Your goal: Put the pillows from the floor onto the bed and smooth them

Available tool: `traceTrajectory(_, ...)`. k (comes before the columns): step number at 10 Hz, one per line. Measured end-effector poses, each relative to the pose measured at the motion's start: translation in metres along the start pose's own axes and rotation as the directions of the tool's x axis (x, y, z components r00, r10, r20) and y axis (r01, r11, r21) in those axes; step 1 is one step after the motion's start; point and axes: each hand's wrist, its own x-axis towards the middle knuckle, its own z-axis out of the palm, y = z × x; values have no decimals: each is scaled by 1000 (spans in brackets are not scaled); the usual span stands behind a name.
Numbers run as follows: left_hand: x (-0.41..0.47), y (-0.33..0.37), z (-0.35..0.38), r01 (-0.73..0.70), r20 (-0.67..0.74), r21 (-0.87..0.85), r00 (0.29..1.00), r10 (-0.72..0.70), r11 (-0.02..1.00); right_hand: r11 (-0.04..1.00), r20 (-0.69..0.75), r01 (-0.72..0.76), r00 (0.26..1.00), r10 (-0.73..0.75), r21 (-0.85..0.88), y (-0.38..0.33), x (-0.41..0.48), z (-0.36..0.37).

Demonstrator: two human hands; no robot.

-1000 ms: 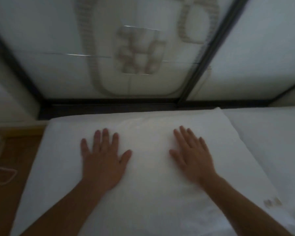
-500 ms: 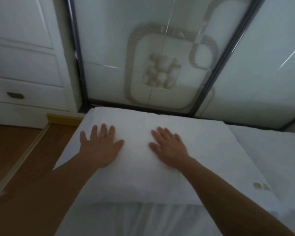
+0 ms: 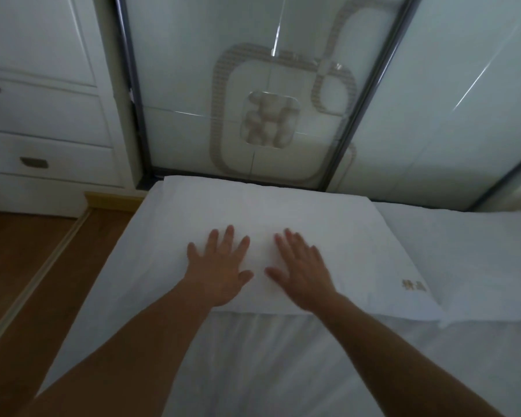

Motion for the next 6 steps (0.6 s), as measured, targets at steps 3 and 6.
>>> traceTrajectory(3,-35,-52,9,290,88,46,952,-293,956,952,127,-205,963,238,-225,123,-53,-25)
traceTrajectory(6,-100,26,-85,31,-65,-322,996,-55,946,996,-41,-75,996,76,38,35,-100,-106)
